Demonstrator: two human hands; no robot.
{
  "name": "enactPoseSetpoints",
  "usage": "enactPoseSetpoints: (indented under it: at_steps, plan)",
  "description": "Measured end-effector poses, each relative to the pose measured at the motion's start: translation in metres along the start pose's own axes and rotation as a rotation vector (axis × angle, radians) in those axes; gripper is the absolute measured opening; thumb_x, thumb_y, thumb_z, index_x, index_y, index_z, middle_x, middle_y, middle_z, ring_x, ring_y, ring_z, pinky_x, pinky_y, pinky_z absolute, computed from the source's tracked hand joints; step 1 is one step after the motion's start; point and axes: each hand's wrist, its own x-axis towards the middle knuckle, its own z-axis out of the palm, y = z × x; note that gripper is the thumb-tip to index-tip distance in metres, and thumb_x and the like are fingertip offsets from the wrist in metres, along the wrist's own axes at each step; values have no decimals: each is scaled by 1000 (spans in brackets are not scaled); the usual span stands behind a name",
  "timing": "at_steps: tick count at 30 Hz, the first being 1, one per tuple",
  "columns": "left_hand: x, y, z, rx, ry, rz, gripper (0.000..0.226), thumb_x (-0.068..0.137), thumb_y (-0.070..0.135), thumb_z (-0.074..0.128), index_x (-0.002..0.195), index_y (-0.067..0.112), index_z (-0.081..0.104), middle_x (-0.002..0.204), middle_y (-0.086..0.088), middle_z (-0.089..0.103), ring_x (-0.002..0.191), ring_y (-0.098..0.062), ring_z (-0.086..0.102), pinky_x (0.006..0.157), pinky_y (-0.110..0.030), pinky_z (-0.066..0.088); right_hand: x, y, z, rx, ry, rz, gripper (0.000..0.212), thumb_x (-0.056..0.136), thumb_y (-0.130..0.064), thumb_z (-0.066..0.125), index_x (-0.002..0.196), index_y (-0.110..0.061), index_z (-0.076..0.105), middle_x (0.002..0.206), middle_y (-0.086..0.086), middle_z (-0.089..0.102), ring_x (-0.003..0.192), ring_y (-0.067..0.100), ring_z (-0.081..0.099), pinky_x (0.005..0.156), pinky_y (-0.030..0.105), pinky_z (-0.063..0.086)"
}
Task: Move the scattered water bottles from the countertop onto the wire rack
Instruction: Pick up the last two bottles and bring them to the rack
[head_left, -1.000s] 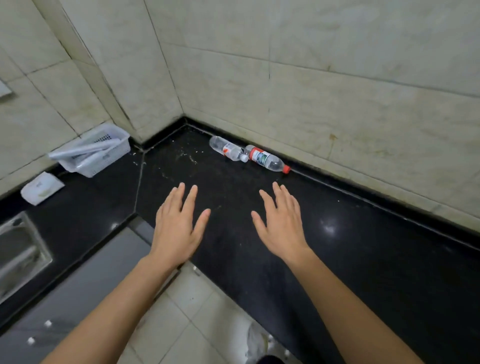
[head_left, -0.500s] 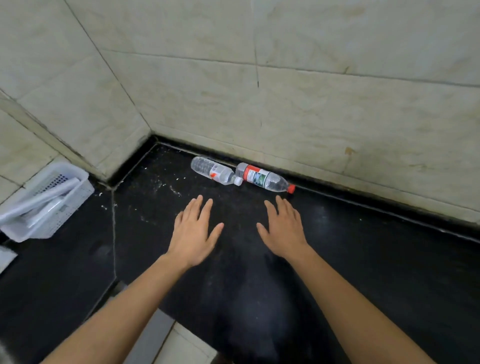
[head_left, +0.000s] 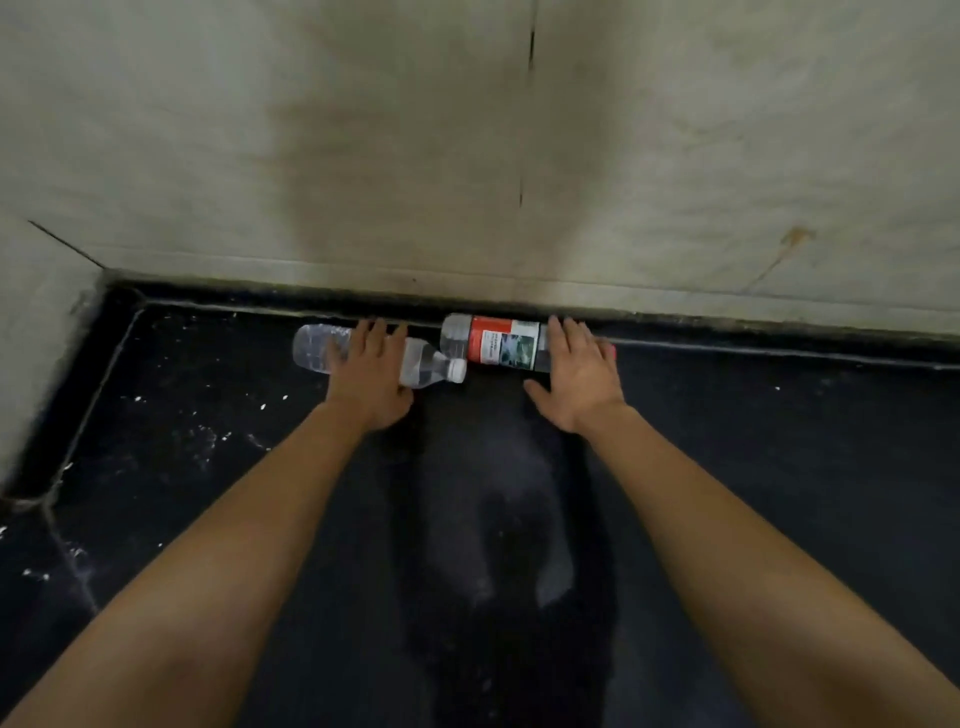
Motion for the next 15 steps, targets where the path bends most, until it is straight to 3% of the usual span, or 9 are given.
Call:
enactPoseSetpoints:
  at_steps: [2, 5, 10, 15]
  plan:
    - [-3, -9, 17, -35, 96, 46, 82, 83, 24, 73, 155, 14, 33, 156, -20, 36, 147, -40, 27, 111, -68, 19, 0, -6, 8, -66, 26, 75, 92, 92, -56, 59, 159, -10, 17, 153, 17, 30, 140, 36, 32, 116, 50, 30]
    - [-10, -17, 26, -41, 206, 87, 76, 72, 23, 85, 141, 13, 55, 129, -23, 59, 120, -46, 51, 97, -61, 35, -8, -11, 17, -4, -32, 165, 84, 85, -66, 65, 145, -13, 38, 139, 16, 35, 130, 36, 39, 109, 49, 36]
    - [-42, -10, 21, -56, 123, 29, 72, 79, 52, 75, 141, 21, 54, 125, -15, 58, 113, -41, 48, 92, -51, 39, -48, -21, 28, 189, -115, 282, 80, 85, -66, 65, 138, -11, 41, 137, 16, 40, 129, 36, 44, 106, 47, 41]
    - [-89, 7, 31, -92, 58, 12, 73, 81, 56, 71, 144, 27, 48, 132, -6, 56, 118, -33, 47, 96, -46, 38, -106, -17, 37, 344, -265, 420, 84, 85, -63, 68, 144, -14, 34, 144, 16, 41, 131, 35, 49, 104, 44, 43]
